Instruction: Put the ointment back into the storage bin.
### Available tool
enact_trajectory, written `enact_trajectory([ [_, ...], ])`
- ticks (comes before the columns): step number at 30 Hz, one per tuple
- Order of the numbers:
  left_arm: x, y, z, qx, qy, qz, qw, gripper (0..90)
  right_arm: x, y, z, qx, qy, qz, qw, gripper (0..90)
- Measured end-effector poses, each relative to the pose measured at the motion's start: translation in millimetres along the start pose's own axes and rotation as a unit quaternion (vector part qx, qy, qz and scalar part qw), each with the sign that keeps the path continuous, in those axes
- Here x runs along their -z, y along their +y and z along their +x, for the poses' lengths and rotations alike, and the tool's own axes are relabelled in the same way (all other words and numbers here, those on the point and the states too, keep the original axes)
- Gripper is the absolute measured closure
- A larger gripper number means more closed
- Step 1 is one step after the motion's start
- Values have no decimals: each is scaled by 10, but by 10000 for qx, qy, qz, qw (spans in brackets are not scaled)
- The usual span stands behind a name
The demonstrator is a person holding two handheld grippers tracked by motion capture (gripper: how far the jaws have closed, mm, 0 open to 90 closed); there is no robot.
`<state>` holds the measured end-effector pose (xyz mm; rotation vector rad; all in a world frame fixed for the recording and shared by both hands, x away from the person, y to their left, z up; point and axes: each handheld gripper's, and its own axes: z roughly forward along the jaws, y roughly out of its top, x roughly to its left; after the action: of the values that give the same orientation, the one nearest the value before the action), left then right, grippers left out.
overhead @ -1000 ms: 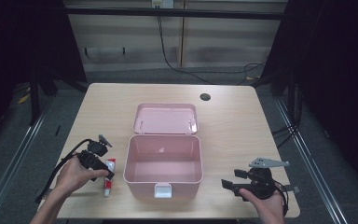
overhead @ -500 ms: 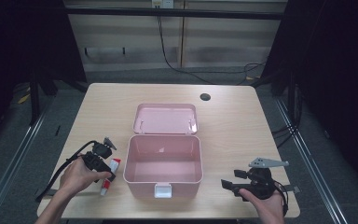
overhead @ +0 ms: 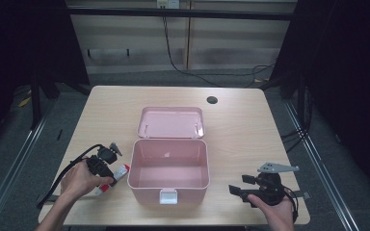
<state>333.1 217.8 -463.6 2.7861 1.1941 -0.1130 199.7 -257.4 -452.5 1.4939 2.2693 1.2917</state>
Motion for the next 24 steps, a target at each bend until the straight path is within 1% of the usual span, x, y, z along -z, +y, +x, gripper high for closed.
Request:
enact_trajectory([
  [3,1,-4,-15,-81,54,-6,10000,700,1,0,1,1,0,3,10000,261],
  [5,5,-15,-12,-74,41,-12,10000,705,2,-2,0,17,-8,-1,10000,262],
  [6,1,-18,-3,-93,21,-52,9999,707,3,-2,-1,1,-3,0,10000,262],
  [7,3,-23,1,-65,0,-73,10000,708,2,-2,-3,4,-11,-1,10000,261],
  [9,8,-34,15,-86,-28,-78,9999,710,0,-1,-4,-3,-5,-4,10000,262],
  [11,11,-48,26,-97,-129,-96,9998,709,0,-1,-4,-13,-5,-11,10000,261],
  [12,29,-62,47,-77,-148,-195,9997,708,1,0,-5,-13,-2,-9,10000,262],
  [13,45,-71,56,-75,-142,-184,9997,708,1,-1,-3,-30,-15,-3,10000,261],
  [14,55,-83,59,-72,-195,-225,9995,709,0,-1,-3,-25,-11,-1,10000,262],
  [15,55,-83,59,-72,-195,-225,9995,708,0,-2,-3,-19,-8,3,10000,261],
  [16,102,-109,72,-22,-280,-353,9990,709,1,-2,-2,-18,-13,12,10000,261],
  [17,135,-126,75,3,-250,-414,9988,708,1,-2,-2,-15,-16,15,10000,261],
  [18,175,-148,75,2,-297,-542,9981,708,0,-2,-4,-10,-8,-4,10000,261],
  [20,237,-185,69,7,-523,-655,9965,708,2,-3,-5,-25,-13,3,10000,260],
  [21,237,-185,69,7,-523,-655,9965,708,2,-2,-6,-28,-10,2,10000,259],
  [22,297,-214,52,56,-439,-700,9966,709,1,-1,-5,-24,-11,0,10000,259],
  [23,325,-226,51,49,-418,-696,9967,709,0,-1,-4,-29,-5,4,10000,259],
  [24,349,-236,57,35,-459,-730,9963,709,0,-1,-4,-26,-1,15,10000,258],
])
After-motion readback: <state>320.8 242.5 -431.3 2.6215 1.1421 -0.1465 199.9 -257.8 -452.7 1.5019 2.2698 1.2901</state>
